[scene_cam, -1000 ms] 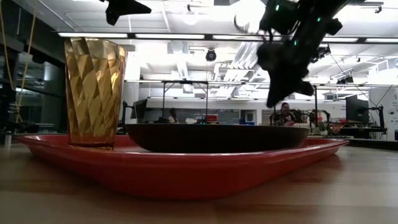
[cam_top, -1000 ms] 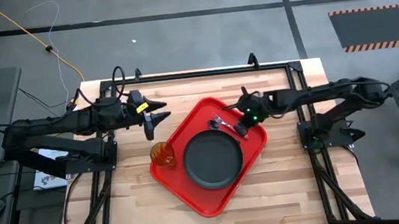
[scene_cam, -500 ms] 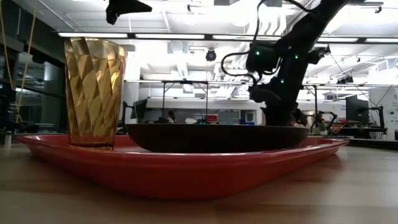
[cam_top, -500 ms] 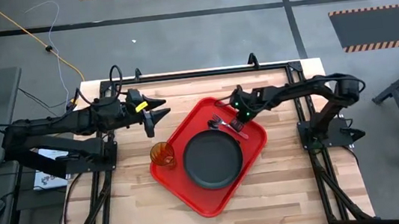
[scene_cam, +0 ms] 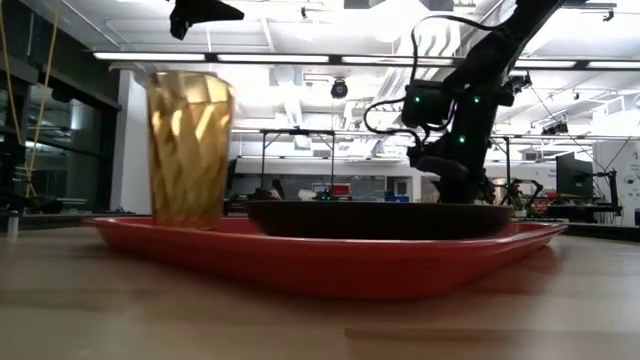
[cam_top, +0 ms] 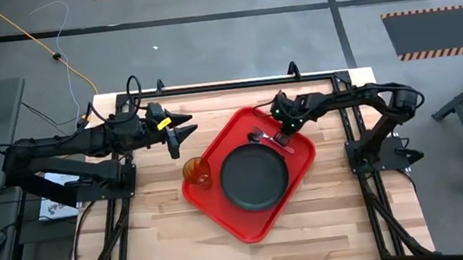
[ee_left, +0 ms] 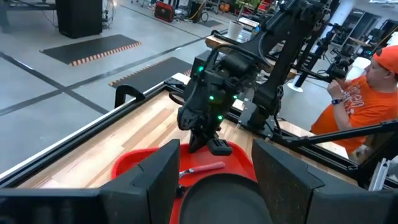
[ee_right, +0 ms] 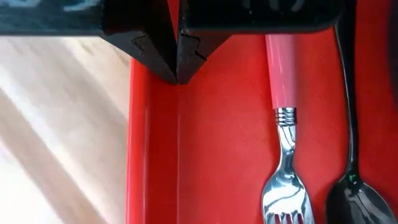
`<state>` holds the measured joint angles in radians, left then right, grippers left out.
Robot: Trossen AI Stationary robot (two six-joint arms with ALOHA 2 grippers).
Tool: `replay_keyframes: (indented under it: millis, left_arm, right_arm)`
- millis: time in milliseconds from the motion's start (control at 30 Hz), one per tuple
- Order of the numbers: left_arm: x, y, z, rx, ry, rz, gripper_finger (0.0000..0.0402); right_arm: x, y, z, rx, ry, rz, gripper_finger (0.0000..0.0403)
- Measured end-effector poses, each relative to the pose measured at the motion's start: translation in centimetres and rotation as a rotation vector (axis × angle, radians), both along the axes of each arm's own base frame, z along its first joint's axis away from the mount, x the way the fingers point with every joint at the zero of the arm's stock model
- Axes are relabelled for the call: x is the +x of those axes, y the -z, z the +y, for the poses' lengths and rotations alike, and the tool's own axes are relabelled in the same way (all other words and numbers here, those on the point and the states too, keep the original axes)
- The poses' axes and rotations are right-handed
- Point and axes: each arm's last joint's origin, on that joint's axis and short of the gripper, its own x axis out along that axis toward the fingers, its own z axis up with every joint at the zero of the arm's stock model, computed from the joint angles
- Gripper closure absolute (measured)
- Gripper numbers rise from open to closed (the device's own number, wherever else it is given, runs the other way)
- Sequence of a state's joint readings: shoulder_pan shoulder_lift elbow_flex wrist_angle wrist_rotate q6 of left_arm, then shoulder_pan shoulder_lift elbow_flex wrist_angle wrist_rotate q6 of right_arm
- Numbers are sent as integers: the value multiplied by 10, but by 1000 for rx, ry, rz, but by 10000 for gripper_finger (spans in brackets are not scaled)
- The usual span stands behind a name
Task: Pick and place plate/cup/fork/spoon on tray
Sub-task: Adjust the serving tray, then adjust the black plate on the serving tray
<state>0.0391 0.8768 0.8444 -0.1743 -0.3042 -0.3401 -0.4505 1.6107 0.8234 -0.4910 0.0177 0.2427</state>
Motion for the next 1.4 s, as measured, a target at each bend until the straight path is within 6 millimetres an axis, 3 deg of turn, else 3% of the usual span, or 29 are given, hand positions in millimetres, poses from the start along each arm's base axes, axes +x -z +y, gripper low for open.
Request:
replay_keyframes:
  millis: [333, 533, 800, 1067, 1400]
  left_arm:
    - [0, 0, 0, 1, 0, 1, 213]
    - [0, 0, 0, 1, 0, 1, 213]
    - [0, 0, 0, 14, -9, 5, 213]
    - [0, 0, 1, 15, -18, 5, 213]
    - [0, 0, 1, 14, -19, 4, 213]
  right_arm:
    - [-22, -2, -25, -31, 17, 82, 403]
    - [-30, -22, -29, -59, 74, 7, 403]
    - [-21, -49, -6, 26, 62, -210, 403]
    - [-3, -43, 24, 44, -3, -186, 403]
    - [3, -21, 37, 33, 53, -45, 403]
